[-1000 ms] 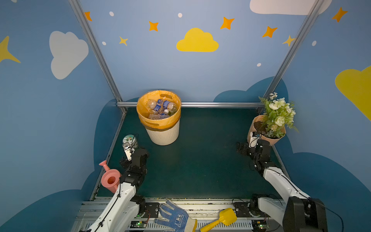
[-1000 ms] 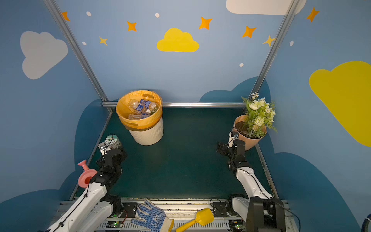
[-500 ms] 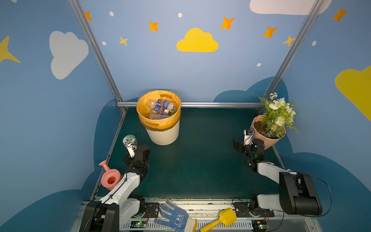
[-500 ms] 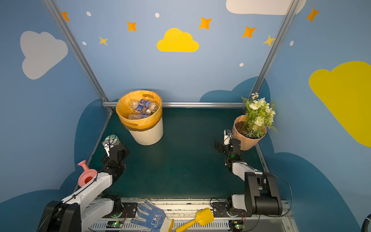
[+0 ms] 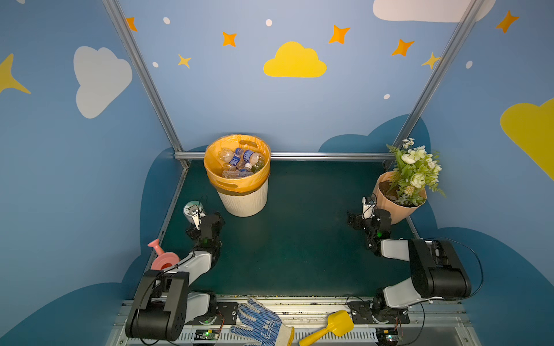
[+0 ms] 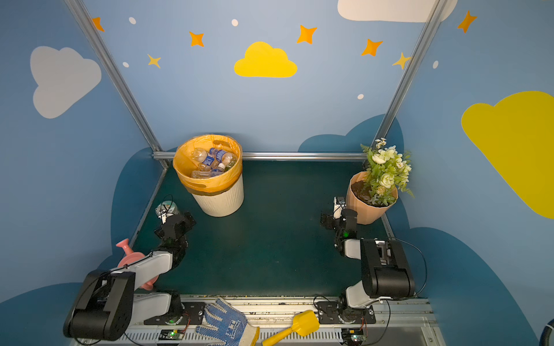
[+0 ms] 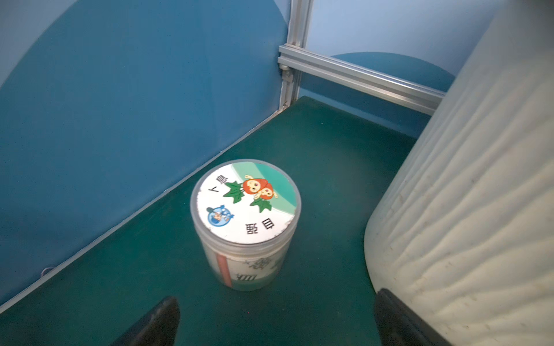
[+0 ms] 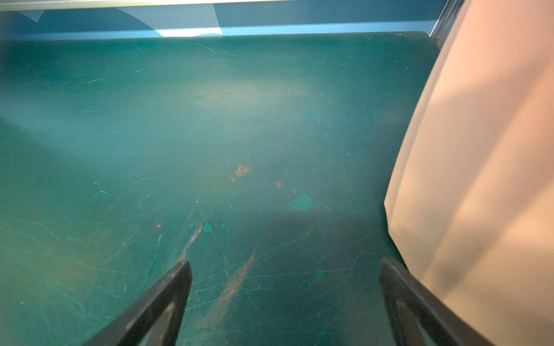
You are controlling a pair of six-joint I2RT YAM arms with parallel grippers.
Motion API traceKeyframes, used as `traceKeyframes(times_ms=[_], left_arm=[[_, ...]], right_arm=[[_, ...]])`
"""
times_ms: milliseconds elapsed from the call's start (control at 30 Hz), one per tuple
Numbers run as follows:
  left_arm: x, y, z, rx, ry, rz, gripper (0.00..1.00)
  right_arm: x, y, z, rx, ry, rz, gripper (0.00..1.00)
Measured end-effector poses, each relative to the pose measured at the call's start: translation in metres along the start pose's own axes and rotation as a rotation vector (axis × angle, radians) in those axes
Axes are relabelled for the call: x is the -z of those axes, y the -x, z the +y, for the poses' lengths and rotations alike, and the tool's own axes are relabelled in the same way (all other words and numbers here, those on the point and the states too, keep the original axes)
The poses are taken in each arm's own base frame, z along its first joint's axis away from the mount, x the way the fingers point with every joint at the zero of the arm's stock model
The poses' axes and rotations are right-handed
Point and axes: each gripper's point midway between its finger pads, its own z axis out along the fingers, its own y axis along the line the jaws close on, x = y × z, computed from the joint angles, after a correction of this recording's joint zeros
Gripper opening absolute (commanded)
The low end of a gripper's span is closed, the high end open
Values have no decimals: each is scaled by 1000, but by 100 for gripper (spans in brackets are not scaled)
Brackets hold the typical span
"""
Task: Throw the plastic bottles in the bin
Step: Reset both arms
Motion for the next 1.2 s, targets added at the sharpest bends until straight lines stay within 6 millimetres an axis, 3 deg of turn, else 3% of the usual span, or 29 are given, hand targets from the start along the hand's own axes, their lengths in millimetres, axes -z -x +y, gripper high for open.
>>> traceKeyframes(times_ms=[200,500,667,1200], left_arm=[[-13,-4,-14,-35,-73,-7,100],[-35,-35,-35,-120,-165,88,100],[-37,-25,-44,-112,-191,70,100],[-37,-25,-45,-116,-198,72,100]], right_arm=[[0,2,0,0,0,-8,95],[0,3,0,1,0,-13,95],[0,3,0,1,0,-13,95],[0,3,0,1,0,-13,95]])
